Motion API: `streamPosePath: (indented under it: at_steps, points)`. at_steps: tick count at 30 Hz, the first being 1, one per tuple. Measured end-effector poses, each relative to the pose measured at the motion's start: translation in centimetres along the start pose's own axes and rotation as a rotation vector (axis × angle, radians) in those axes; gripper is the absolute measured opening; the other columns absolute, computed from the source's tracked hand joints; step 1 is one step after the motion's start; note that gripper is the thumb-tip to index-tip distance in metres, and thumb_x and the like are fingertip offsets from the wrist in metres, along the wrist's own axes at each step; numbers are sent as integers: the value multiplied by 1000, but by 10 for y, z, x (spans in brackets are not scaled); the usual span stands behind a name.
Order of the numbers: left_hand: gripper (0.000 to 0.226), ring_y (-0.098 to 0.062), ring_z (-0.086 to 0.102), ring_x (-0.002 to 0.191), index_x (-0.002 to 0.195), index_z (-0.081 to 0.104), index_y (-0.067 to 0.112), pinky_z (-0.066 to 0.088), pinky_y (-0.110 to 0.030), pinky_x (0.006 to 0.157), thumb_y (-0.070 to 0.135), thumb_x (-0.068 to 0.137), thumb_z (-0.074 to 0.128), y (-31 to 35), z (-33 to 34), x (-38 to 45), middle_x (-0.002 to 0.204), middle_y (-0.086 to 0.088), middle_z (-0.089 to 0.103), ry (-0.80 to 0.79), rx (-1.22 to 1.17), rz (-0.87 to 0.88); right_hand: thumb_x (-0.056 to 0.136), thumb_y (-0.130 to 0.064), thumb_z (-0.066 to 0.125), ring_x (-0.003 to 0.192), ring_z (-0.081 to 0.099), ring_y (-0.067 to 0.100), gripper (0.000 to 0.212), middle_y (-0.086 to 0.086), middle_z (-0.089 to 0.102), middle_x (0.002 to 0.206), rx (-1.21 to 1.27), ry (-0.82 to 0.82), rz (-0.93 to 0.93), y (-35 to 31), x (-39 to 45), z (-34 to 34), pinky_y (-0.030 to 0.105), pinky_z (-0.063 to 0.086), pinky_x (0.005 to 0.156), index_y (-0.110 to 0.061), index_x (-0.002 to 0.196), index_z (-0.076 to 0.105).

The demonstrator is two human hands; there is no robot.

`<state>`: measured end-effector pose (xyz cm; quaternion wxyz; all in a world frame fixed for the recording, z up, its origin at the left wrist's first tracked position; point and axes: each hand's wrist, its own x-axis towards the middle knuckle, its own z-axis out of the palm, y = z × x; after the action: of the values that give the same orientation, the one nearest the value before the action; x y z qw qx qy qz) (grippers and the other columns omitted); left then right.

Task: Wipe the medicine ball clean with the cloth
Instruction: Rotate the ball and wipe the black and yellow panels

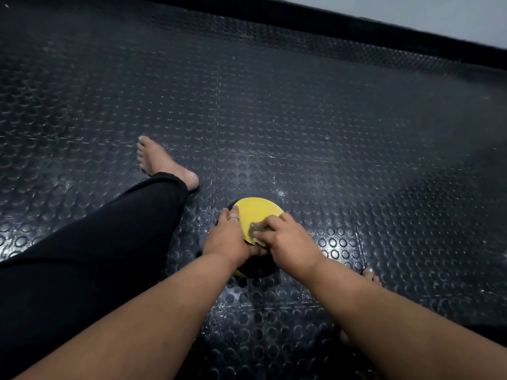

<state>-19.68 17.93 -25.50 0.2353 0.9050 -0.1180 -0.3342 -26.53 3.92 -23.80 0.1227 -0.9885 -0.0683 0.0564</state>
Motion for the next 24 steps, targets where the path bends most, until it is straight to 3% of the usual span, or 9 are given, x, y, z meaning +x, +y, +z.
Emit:
streamPosePath:
  at_steps: [3,6,8,11,16,19,21,24]
  points:
    - [125,-33,30,141,156,5,21,31,-41,113,53,65,84,2,-1,-3,162,-1,8,-2,22,0,78,-20,60,73,53,26,24,-1,64,88,20,37,79,15,-19,-6,37,53,56,-23,96,74]
    - [124,-33,24,144,156,5,22,26,-42,115,51,66,84,1,2,-1,163,-1,7,-2,25,17,79,-27,57,72,54,26,22,-1,66,84,40,62,70,1,-2,-16,32,51,57,-20,89,75]
    - [109,-32,25,144,156,7,23,25,-40,115,44,76,78,-2,5,-2,163,-1,8,13,33,46,70,-20,70,77,51,28,17,1,64,85,10,7,21,-17,18,-15,36,51,60,-17,86,75]
    - [85,-33,30,139,155,13,27,31,-43,112,30,86,63,-5,3,-3,162,3,12,39,11,57,63,-18,65,70,50,29,14,2,61,80,-11,-38,-63,-29,30,-6,40,50,52,-15,74,72]
    - [122,-31,27,138,155,10,30,35,-47,110,55,61,85,2,4,-4,161,7,11,-8,55,53,72,-20,74,76,51,27,34,0,62,96,-33,-18,-132,11,-4,4,40,52,58,-22,105,70]
    - [123,-29,25,137,155,9,32,36,-45,107,58,60,84,13,7,-5,162,10,9,6,126,97,77,-16,58,72,54,26,29,-1,65,93,-34,21,-115,22,-16,-3,36,54,60,-21,101,73]
    - [124,-28,24,138,154,8,33,35,-46,108,58,60,84,14,8,-6,162,11,8,16,135,95,78,-21,42,71,55,25,37,-1,64,87,-18,45,-101,24,-17,-5,32,54,59,-21,96,75]
    - [125,-28,24,139,155,9,32,35,-49,109,60,59,84,13,8,-6,161,9,11,25,103,50,83,-15,51,78,55,27,28,1,63,91,41,88,24,33,-22,0,38,54,63,-18,98,74]
